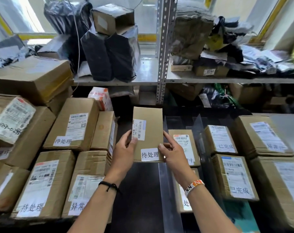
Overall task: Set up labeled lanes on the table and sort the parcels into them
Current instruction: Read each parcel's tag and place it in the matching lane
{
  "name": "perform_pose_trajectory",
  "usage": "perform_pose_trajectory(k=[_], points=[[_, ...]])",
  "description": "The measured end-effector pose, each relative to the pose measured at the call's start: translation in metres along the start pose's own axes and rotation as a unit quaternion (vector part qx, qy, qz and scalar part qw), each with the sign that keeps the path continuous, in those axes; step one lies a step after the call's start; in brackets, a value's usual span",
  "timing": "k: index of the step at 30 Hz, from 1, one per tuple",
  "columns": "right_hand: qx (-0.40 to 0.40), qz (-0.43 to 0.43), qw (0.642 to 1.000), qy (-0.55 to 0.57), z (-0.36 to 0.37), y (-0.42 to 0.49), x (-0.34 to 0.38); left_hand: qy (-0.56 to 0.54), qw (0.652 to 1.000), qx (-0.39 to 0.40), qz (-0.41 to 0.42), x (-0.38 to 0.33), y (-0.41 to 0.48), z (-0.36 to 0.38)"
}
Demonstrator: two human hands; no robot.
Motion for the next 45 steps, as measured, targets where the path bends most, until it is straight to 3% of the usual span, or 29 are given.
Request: perform_pose_trajectory(k=[3,5,9,13,17,23,29,33,36,39,42,45], points=[[-0.041,-0.068,0.985,-0.15,-0.004,0.006,-0.011,0.007,0.999,-0.03,-0.039,0.021,-0.004,0.013],[-0.086,-0.129,0.947,-0.28,-0.008,0.012,-0.019,0.014,0.997,-0.04,-0.071,0.041,-0.006,0.026],[-0.106,-0.146,0.901,-0.395,-0.016,0.024,-0.04,0.016,0.988,-0.052,-0.145,0.082,-0.011,0.051],[-0.1,-0.142,0.901,-0.398,-0.018,0.031,-0.065,0.0,0.978,-0.048,-0.201,0.11,-0.009,0.074],[-0.1,-0.177,0.898,-0.39,-0.018,0.035,-0.082,0.0,0.979,-0.037,-0.202,0.133,-0.004,0.092],[-0.12,-0.213,0.888,-0.389,-0.017,0.035,-0.092,0.151,0.978,-0.064,-0.128,0.142,0.003,0.098],[-0.112,-0.19,0.899,-0.378,-0.018,0.034,-0.09,0.247,0.961,0.02,-0.122,0.133,0.009,0.094],[-0.135,-0.147,0.912,-0.359,-0.018,0.032,-0.08,0.222,0.963,-0.001,-0.154,0.114,0.009,0.084],[-0.182,-0.194,0.889,-0.374,-0.007,0.022,-0.058,0.179,0.976,-0.027,-0.123,0.086,0.002,0.065],[-0.199,-0.235,0.89,-0.337,0.015,0.017,-0.035,0.147,0.985,-0.04,-0.077,0.058,0.001,0.05],[-0.161,-0.291,0.9,-0.283,0.056,0.004,-0.009,0.108,0.99,-0.083,-0.022,0.025,0.008,0.016],[-0.083,-0.295,0.918,-0.251,0.103,-0.012,0.006,0.075,0.988,-0.13,0.022,-0.004,0.02,-0.028]])
Point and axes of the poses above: each hand's wrist, its own y-axis towards the middle knuckle, its own z-axis out of the palm, x = y × z, the point moved 1 cm from there along y, towards the middle knuckle, and after that the axes turned 15 degrees about -x, right-handed, at the moved point
